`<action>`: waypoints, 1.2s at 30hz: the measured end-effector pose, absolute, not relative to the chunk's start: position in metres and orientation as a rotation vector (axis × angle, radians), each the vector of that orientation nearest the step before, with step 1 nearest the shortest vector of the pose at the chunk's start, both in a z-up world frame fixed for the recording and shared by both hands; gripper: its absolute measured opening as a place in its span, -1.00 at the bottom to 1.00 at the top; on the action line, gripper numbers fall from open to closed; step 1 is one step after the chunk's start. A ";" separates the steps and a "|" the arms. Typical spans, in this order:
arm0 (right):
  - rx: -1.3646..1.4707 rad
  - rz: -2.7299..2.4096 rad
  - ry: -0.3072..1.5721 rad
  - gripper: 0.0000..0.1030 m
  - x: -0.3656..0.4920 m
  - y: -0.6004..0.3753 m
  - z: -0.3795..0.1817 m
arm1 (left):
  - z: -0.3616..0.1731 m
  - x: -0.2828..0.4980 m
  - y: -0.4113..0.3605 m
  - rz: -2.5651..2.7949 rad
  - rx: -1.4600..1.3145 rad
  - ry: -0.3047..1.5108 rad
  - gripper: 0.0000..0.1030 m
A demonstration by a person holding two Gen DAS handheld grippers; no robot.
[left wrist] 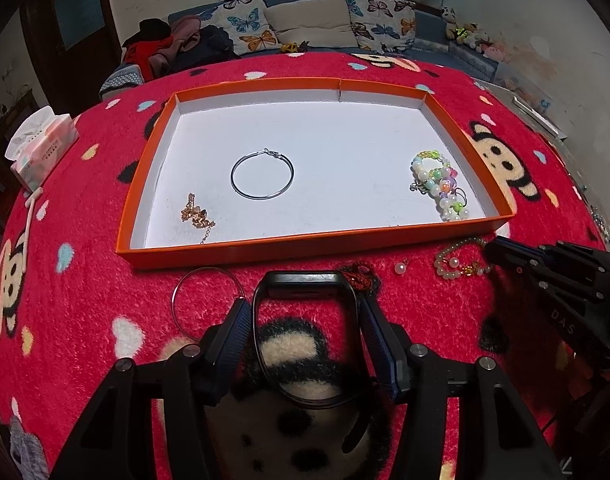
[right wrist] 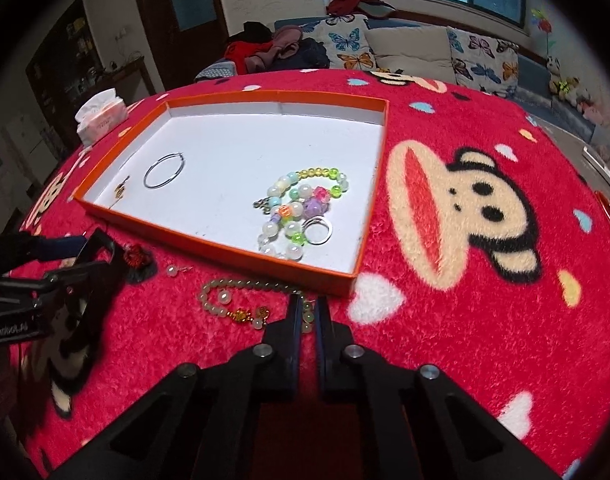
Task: Organize jewelry
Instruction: 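Grasp the green jade bead bracelet with the right tool while the left tool holds the watch, then carry the watch and green bracelet into the tray and open both tools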
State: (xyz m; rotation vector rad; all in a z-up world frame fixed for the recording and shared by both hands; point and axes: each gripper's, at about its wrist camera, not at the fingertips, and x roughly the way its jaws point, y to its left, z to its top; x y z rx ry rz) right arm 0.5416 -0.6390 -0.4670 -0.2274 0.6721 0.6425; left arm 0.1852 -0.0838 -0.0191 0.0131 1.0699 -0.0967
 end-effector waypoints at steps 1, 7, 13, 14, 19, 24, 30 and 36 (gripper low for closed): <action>-0.228 0.643 0.663 -0.85 0.539 -0.640 -0.466 | -0.018 0.184 -0.083 -0.098 0.013 1.068 0.15; -0.232 0.653 0.602 -0.85 0.523 -0.646 -0.451 | -0.011 0.177 -0.080 -0.112 0.016 1.049 0.14; -0.230 0.657 0.549 -0.85 0.513 -0.649 -0.434 | -0.006 0.170 -0.075 -0.125 0.009 1.040 0.12; -0.229 0.659 0.544 -0.85 0.512 -0.648 -0.432 | -0.006 0.169 -0.074 -0.127 0.007 1.041 0.12; -0.220 0.682 0.502 -0.85 0.504 -0.649 -0.415 | 0.003 0.164 -0.069 -0.133 0.002 1.029 0.12; -0.207 0.705 0.472 -0.85 0.506 -0.646 -0.398 | 0.023 0.162 -0.061 -0.154 -0.021 0.995 0.12; -0.188 0.731 0.443 -0.85 0.513 -0.639 -0.383 | 0.048 0.185 -0.048 -0.154 -0.033 0.957 0.12; -0.191 0.741 0.440 -0.85 0.532 -0.622 -0.378 | 0.058 0.228 -0.032 -0.124 -0.015 0.937 0.12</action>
